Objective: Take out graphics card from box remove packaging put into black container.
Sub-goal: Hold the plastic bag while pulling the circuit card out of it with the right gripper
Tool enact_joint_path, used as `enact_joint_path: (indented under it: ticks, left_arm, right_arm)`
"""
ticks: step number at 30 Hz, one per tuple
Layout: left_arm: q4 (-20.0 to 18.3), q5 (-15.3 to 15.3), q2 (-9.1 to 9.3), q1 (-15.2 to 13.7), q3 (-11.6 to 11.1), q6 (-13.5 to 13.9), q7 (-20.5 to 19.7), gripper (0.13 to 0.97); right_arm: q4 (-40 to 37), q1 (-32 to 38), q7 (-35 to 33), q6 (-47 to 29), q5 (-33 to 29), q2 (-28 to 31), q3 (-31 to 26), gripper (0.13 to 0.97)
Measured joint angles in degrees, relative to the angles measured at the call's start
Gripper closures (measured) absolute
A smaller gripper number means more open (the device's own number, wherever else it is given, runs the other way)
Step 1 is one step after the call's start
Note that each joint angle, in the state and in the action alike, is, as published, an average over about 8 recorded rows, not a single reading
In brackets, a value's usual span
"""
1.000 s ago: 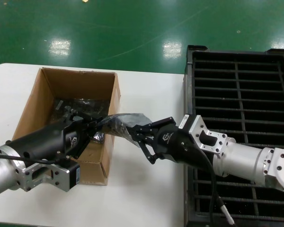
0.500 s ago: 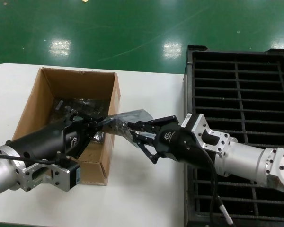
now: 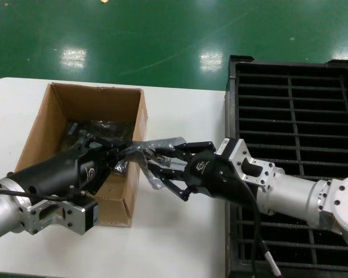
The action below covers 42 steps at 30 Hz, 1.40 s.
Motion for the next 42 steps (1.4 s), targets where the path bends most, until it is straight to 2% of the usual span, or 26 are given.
enact_joint_path:
  ticks: [10,18,28,42]
  left_arm:
    - [0.0,0.0,0.0,0.0,0.0,0.0,0.0,0.957]
    - [0.0,0.0,0.0,0.0,0.0,0.0,0.0,0.957]
    - [0.0,0.0,0.0,0.0,0.0,0.0,0.0,0.957]
    - [0.0,0.0,0.0,0.0,0.0,0.0,0.0,0.957]
  right_arm:
    - [-4.2,1.7,-1.4,0.3,0.4,-2.4,0.0,0.835]
    - [-4.7,1.8,-2.6,0.1,1.4,-2.7,0.5,0.919]
    - [-4.2,1.2,-3.5,-0.8,2.7,-2.2,1.0,0.931]
    - [-7.2,2.6,-6.1,-5.1,5.6,-1.5,1.5,0.889]
